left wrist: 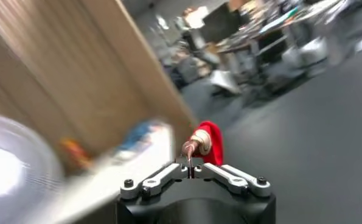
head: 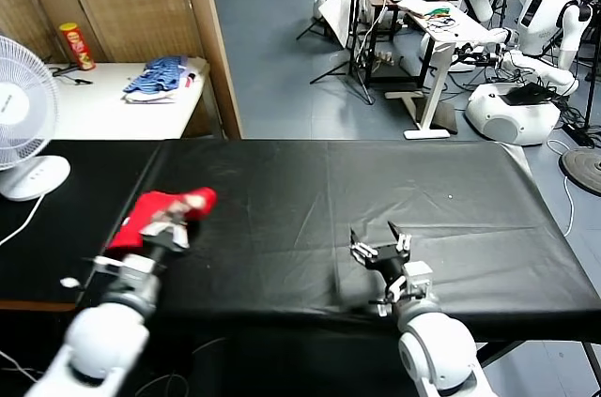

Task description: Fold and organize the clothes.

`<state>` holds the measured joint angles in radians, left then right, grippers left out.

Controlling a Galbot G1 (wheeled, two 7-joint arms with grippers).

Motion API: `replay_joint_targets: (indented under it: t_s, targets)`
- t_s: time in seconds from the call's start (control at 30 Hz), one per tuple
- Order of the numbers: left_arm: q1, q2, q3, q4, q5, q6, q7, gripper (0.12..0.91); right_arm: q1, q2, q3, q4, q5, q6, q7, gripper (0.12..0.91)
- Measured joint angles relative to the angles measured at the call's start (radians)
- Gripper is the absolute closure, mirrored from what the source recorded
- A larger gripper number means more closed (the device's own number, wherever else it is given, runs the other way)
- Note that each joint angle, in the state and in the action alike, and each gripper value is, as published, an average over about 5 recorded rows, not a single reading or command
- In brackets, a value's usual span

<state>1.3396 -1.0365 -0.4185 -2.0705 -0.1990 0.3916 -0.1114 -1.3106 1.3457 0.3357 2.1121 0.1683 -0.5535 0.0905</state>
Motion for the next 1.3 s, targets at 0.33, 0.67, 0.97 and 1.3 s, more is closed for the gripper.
replay_joint_targets:
  t_s: [0.33, 0.67, 0.97, 1.3]
  targets:
    - [-0.001, -0.044, 0.131, -0.004, 0.025, -0.085, 0.084, 0.503, 0.055, -0.036, -0.059, -0.039, 0.219, -0.088, -0.019, 0.227]
    - [0.036, -0.014, 0.047, -0.102, -0.041, -0.126, 0.04, 0.234, 0.25, 0.048, -0.197, -0.192, 0.491, -0.101, 0.083, 0.227]
    - [0.138, -0.046, -0.039, -0.134, -0.006, -0.154, 0.037, 0.232, 0.387, 0.165, -0.261, -0.409, 0.654, -0.083, 0.116, 0.237]
    - [0.2, -0.054, -0.106, -0.158, -0.007, -0.156, 0.034, 0.232, 0.453, 0.207, -0.272, -0.543, 0.612, -0.043, 0.086, 0.551]
